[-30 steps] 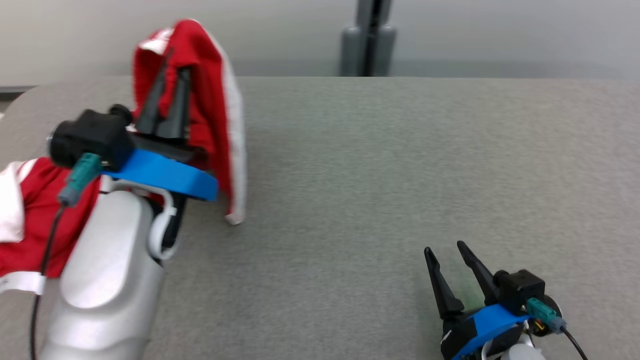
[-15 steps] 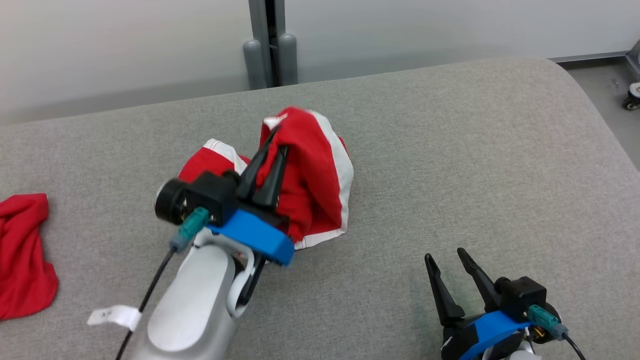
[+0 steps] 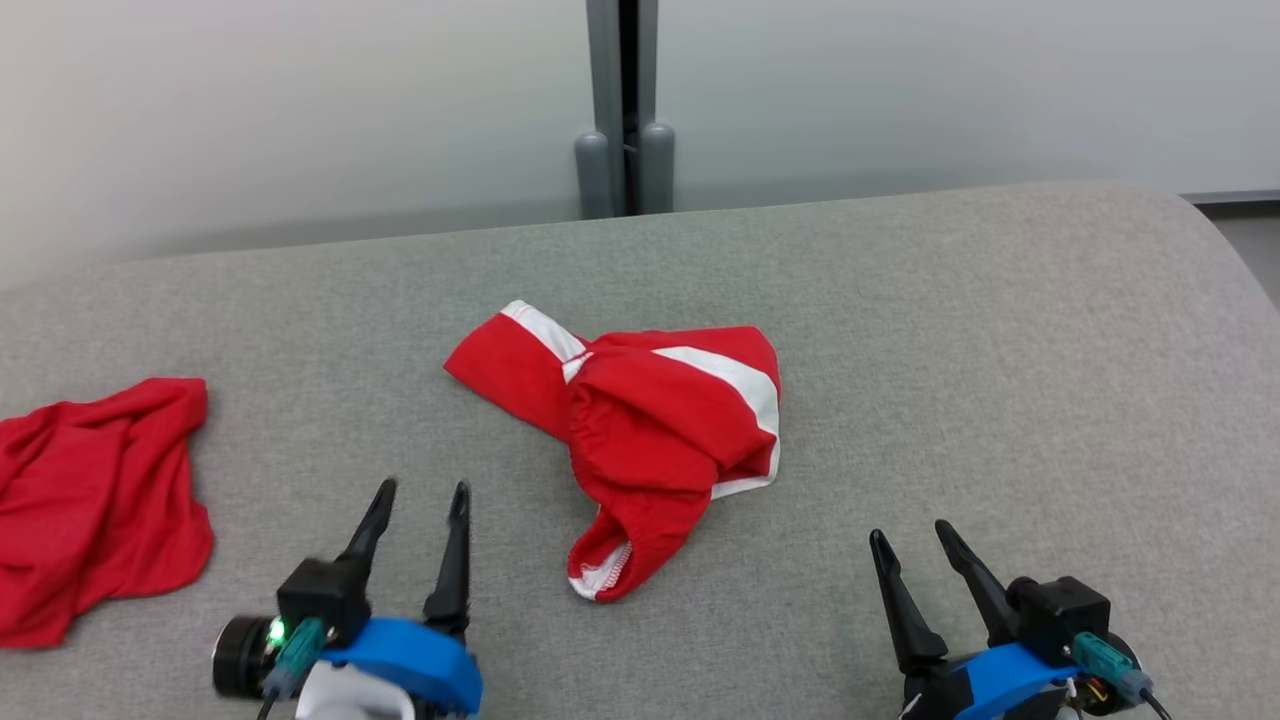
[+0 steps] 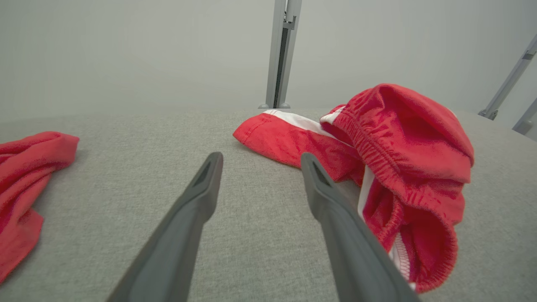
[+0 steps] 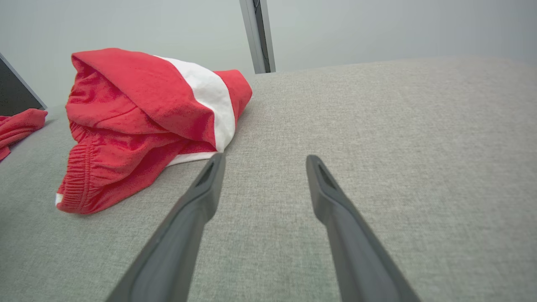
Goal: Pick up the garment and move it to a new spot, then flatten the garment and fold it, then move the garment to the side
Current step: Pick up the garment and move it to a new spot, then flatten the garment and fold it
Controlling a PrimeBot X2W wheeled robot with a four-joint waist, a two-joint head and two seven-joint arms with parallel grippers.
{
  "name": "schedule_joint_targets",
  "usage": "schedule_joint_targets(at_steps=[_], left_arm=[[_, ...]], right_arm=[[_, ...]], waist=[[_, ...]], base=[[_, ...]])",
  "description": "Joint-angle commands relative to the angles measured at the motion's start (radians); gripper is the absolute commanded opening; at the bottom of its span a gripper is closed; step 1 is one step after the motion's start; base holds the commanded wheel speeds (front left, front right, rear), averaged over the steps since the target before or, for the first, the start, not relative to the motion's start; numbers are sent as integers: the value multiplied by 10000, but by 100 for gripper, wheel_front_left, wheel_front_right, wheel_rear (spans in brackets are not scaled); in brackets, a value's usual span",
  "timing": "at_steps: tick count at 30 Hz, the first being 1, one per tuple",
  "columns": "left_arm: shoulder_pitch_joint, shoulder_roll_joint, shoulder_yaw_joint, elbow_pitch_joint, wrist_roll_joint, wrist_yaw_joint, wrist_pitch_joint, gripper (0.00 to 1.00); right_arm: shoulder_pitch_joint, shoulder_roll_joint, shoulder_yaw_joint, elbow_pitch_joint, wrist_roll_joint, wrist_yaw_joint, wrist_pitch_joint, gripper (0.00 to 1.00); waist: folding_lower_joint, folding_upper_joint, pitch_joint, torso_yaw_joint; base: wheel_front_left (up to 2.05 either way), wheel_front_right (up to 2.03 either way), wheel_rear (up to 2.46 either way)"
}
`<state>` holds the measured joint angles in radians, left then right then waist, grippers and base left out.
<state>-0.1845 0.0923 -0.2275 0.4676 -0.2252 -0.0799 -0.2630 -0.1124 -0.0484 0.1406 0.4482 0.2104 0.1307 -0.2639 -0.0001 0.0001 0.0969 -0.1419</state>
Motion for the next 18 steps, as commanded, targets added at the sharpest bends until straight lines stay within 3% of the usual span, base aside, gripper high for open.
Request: schedule_joint_targets(at_steps=[1,8,18], left_arm=[[410,-24,317,-149,75,54,-28,100],[1563,-263,1154,-700,371,-20,-28,100],[1370,-407,1047,-700,689,-271,-28,100]], right_arm=[[193,-38,-55,2,-106,1,-7,100],[370,-38,-8,109,-153,1,-7,100],[-389,-38,254,812,-308,1,-7,100]], waist=[[1,-1,-111,125],[1,-1,-317,420],[1,-1,68,890]], base=[[0,0,0],[0,0,0],[0,0,0]])
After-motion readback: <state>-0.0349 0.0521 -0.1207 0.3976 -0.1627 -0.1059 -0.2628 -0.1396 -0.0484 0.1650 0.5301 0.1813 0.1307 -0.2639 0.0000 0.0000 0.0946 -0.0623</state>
